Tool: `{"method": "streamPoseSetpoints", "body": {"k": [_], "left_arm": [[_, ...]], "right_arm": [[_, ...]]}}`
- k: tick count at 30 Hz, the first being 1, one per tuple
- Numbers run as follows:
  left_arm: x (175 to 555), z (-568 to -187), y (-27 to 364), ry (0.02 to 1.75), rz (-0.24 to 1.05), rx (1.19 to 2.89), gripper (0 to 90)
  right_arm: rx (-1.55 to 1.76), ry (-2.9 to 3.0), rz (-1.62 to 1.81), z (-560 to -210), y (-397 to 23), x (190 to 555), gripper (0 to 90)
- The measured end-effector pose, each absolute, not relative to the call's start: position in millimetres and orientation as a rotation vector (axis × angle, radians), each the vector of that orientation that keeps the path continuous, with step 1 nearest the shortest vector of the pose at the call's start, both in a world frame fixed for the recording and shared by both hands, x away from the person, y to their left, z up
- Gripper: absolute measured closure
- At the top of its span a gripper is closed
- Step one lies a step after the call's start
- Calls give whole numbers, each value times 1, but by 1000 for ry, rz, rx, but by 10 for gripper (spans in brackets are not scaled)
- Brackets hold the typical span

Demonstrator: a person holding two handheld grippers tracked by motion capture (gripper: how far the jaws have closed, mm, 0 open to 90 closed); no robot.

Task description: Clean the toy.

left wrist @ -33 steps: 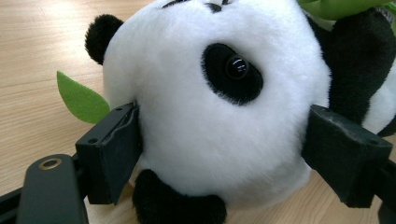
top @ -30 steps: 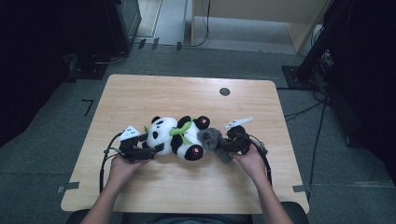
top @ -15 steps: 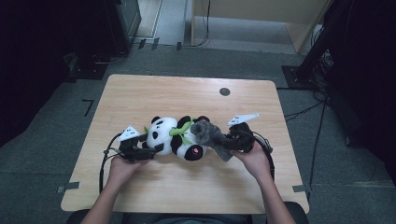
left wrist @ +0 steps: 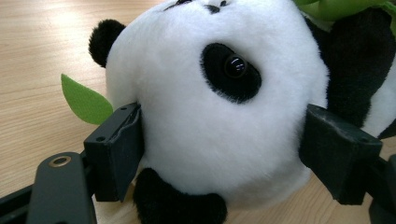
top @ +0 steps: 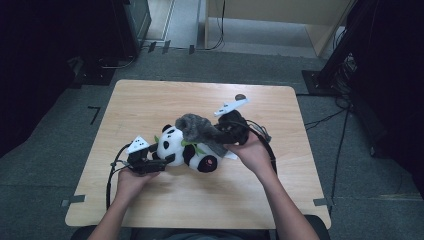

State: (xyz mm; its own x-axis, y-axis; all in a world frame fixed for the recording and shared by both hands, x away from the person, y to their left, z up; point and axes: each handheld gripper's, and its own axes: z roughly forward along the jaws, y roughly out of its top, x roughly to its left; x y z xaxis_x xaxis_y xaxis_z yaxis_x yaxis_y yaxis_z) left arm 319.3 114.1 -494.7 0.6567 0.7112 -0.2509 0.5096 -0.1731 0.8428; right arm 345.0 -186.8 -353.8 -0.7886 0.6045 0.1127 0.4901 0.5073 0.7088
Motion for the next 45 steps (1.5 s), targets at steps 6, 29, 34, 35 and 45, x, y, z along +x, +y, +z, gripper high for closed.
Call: {"method": "streamPoseSetpoints", "body": {"k": [6, 29, 34, 35, 45], "left_arm": [[319, -495, 114, 973, 243, 1833, 190], [319, -496, 115, 982, 238, 1827, 205], [317, -492, 112, 1017, 279, 1850, 261], [317, -492, 112, 1017, 279, 1850, 274], [317, -493, 112, 1009, 271, 1854, 272]], "right_arm": [[910, 2669, 1072, -365, -151, 367, 736], [662, 2830, 1053, -388, -89, 379, 711], [708, 2819, 1060, -390, -93, 380, 731], [715, 2817, 1054, -390, -95, 380, 733], [856, 2763, 1038, -390, -126, 392, 735]]}}
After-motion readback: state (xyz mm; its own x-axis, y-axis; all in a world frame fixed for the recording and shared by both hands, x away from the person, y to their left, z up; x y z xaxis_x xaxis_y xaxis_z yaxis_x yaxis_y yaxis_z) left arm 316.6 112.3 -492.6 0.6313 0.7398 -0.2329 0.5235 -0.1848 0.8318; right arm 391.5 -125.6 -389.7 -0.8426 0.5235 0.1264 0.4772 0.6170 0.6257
